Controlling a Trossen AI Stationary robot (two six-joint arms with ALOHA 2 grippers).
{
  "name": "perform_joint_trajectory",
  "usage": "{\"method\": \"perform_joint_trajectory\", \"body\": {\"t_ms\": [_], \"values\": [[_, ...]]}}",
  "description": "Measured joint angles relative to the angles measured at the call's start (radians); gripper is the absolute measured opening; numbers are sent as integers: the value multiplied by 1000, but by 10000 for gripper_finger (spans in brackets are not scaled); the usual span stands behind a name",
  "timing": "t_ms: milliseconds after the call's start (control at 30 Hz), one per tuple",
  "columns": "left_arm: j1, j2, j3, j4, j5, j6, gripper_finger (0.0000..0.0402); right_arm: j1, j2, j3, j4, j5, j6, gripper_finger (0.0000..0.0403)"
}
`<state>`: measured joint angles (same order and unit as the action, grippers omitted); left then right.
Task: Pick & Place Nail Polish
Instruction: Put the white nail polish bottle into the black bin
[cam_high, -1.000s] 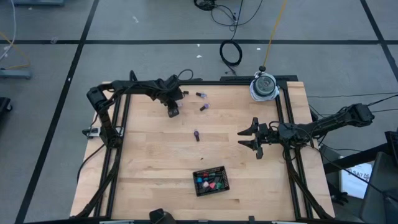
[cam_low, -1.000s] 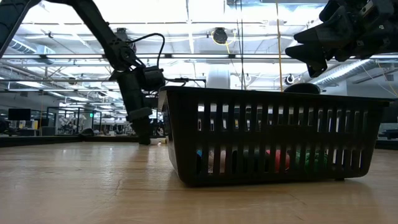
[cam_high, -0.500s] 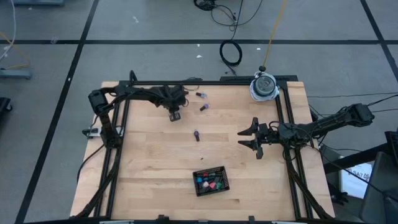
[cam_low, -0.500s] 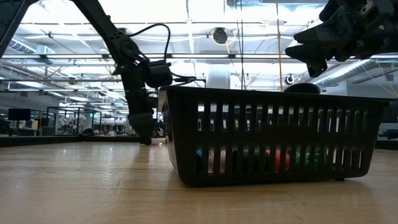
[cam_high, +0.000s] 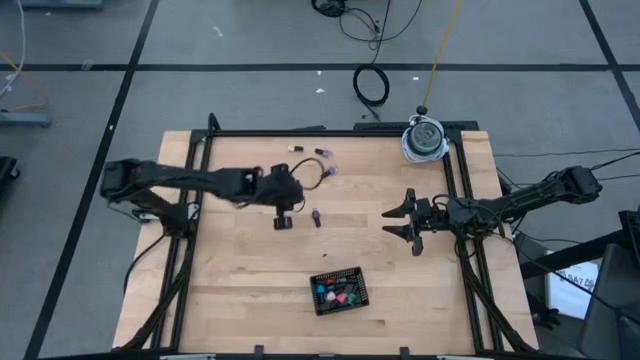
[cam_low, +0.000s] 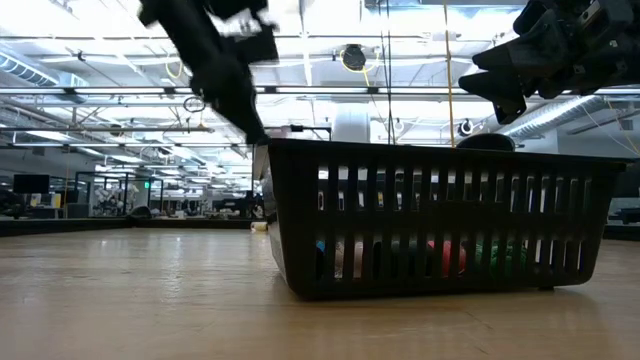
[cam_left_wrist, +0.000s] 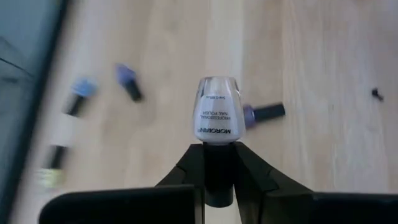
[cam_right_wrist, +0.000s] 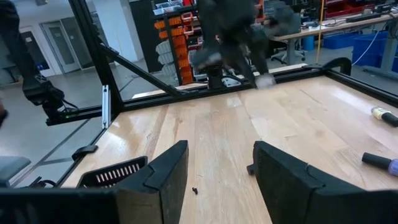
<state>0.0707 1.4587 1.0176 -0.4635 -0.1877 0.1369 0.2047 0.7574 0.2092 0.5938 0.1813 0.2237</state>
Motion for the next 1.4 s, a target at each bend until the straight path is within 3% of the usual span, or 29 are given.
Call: {"method": "perform_joint_trajectory", "body": {"t_ms": [167,333,433,567,800,1167,1400], "values": [[-238,-67,0,-7,-206,-43,34,0,0,0,0,0,0,169],[-484,-44,2,13,-395,-31,34,0,0,0,0,0,0,169],[-583,-22,2,10,-509,-86,34,0,0,0,0,0,0,169],[-660,22,3,29,-572,-94,35,0,0,0,6,0,0,169],[-668,133,3,140,-577,-31,35,0,0,0,6,0,0,169],[-562,168,3,-23,-744,-71,35,0,0,0,6,0,0,169],[-518,167,3,6,-850,31,35,0,0,0,6,0,0,169]]}}
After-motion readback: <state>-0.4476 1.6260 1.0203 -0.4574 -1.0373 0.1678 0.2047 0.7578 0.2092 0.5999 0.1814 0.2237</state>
